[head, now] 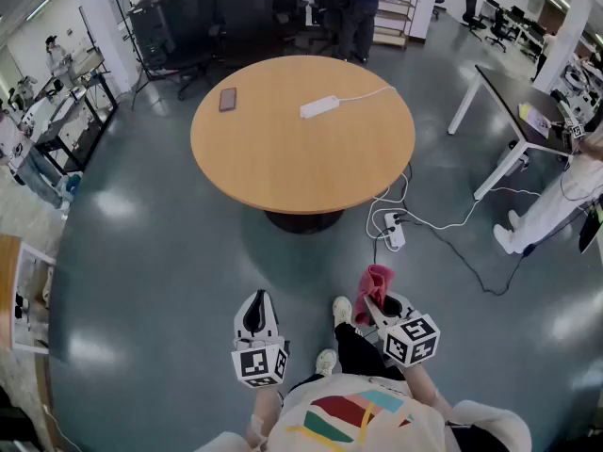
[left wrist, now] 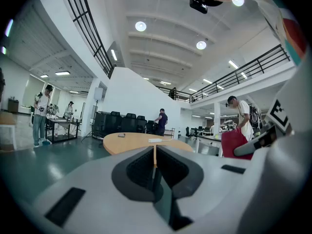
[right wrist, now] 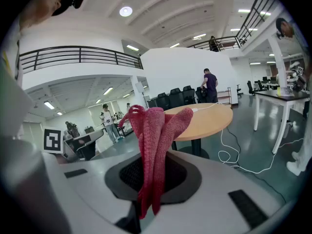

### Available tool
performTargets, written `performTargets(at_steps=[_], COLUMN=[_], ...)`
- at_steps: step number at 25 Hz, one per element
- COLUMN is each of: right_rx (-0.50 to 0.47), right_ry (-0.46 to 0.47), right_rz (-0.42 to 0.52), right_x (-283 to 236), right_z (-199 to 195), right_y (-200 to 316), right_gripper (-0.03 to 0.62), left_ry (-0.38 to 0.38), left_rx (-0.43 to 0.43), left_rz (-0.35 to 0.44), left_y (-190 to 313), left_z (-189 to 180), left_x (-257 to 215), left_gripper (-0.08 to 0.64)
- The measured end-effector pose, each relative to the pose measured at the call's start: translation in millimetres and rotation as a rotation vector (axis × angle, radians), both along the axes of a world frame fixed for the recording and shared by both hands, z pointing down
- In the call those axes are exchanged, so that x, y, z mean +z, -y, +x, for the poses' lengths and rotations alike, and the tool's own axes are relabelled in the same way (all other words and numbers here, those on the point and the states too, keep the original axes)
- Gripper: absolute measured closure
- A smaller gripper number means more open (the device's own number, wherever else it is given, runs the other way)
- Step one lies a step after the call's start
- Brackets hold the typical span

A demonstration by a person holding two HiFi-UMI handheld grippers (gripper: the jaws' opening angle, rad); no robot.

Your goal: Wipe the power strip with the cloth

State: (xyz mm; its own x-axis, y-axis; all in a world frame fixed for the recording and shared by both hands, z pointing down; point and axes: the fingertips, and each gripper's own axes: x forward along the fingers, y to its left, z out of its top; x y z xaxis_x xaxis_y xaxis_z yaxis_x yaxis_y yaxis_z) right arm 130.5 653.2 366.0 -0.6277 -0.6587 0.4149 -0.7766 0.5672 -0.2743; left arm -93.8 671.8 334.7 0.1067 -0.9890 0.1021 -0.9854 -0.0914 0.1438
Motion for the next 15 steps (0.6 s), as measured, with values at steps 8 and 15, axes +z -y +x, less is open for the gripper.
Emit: performTargets(at_steps=[8,15], right_rx=[0.019,0.000], right_ry=[0.012,0.106], right_rz=[-0.082,0.058], right_x=[32.6,-4.9], right_z=[23.4,18.2], right_y=[155.7,329.3], right_gripper=[0.554,0.554], left_ry=[-0.004,0.037], left_rx=[0.019,0.090], left_rz=[-0.034,0.036], left_y=[143.3,312.4], left_z=[22.6,49.5], left_x=[6.7,-15.8], left_gripper=[0.515,0.445])
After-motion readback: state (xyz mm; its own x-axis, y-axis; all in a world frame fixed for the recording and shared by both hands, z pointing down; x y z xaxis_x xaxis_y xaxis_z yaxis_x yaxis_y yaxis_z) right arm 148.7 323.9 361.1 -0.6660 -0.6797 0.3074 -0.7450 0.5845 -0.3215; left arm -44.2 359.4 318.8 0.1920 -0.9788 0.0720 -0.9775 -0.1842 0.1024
